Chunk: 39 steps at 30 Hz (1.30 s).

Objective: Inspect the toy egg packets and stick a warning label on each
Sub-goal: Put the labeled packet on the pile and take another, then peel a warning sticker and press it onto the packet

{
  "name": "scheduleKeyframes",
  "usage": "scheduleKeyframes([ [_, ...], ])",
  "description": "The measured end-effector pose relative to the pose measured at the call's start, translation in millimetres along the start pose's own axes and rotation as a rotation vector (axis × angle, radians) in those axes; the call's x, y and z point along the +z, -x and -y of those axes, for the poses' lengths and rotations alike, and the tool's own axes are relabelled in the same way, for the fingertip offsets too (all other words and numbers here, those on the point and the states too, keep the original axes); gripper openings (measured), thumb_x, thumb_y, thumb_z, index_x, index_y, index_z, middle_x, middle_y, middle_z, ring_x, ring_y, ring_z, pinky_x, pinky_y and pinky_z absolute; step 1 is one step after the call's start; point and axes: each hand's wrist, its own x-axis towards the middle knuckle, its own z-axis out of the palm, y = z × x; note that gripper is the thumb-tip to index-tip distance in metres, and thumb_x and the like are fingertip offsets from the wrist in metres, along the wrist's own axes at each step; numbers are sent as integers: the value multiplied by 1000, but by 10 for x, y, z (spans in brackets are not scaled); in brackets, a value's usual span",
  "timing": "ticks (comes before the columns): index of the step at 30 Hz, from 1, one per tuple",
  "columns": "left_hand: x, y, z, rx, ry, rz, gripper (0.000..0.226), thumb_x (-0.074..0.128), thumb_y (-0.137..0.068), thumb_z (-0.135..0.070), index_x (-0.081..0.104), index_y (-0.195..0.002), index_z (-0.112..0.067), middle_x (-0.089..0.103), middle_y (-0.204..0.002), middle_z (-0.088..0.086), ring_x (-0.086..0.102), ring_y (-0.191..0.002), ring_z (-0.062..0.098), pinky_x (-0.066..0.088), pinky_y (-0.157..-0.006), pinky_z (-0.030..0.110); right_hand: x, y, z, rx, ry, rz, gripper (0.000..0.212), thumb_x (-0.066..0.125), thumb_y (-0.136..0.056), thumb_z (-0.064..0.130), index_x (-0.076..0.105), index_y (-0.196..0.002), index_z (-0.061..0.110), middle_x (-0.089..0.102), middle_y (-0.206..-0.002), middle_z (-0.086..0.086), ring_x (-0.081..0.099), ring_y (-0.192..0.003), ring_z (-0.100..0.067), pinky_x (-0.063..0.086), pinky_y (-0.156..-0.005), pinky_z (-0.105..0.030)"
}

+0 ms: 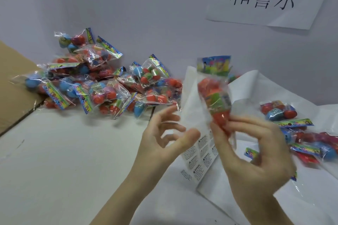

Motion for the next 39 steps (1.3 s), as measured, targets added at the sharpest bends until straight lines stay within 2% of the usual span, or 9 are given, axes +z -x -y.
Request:
scheduleKeyframes([
  [3,37,59,-15,-39,83,275,42,69,-62,-33,68,-100,-16,70,-94,-4,65,-90,11,51,-75,21,56,85,19,-228,82,112,10,74,-70,13,71,-76,6,68,-84,-7,57,-80,-15,45,-81,-21],
  [7,29,68,-65,-97,258,286,27,66,-68,-31,74,-91,-21,72,-90,0,67,-86,10,54,-74,23,122,128,69,-268,46,274,21,66,-81,23,72,-85,4,68,-92,-5,57,-89,-17,48,-83,-26],
  [11,-35,11,-120,-81,271,197,19,71,-69,-17,76,-87,-18,73,-80,2,68,-76,12,54,-64,21,63,32,58,-57,-36,281,19,54,-87,24,61,-101,12,62,-104,-1,53,-97,-13,38,-93,-21],
  [14,-69,-6,-141,-52,146,195,20,64,-70,-13,75,-84,-20,73,-78,4,70,-71,17,50,-54,19,45,-37,26,251,-110,285,23,56,-82,29,61,-105,23,59,-109,6,54,-100,-5,43,-88,-19],
  [20,-62,-10,-128,-26,54,190,17,66,-69,-11,73,-82,-18,74,-76,4,70,-67,18,49,-50,19,2,-139,-26,598,-471,313,12,76,-66,26,75,-77,31,71,-78,11,64,-72,-3,47,-66,-12],
  [25,-89,-19,-135,-25,64,229,22,69,-68,-11,74,-86,-23,74,-80,3,69,-69,16,49,-51,19,-31,-182,-81,801,-624,394,13,67,-57,31,75,-68,30,70,-65,7,63,-61,-3,49,-61,-12],
  [30,-97,-21,-129,-38,53,236,26,73,-65,-12,70,-91,-16,72,-79,7,69,-68,18,49,-52,19,-60,-196,-128,769,-560,498,17,67,-56,38,72,-70,29,69,-68,4,61,-64,-10,50,-65,-21],
  [34,-95,-25,-116,-62,25,218,35,66,-68,-12,59,-101,-5,72,-74,3,68,-63,16,48,-51,19,-68,-180,-150,630,-326,513,18,72,-71,40,64,-66,25,66,-74,12,58,-68,-3,43,-65,-14],
  [39,-83,-29,-122,-117,54,221,12,63,-72,-16,70,-82,-14,71,-72,6,68,-61,17,48,-50,19,-24,-130,-136,359,-18,453,13,61,-77,26,50,-70,31,58,-71,12,48,-75,6,37,-63,-9],
])
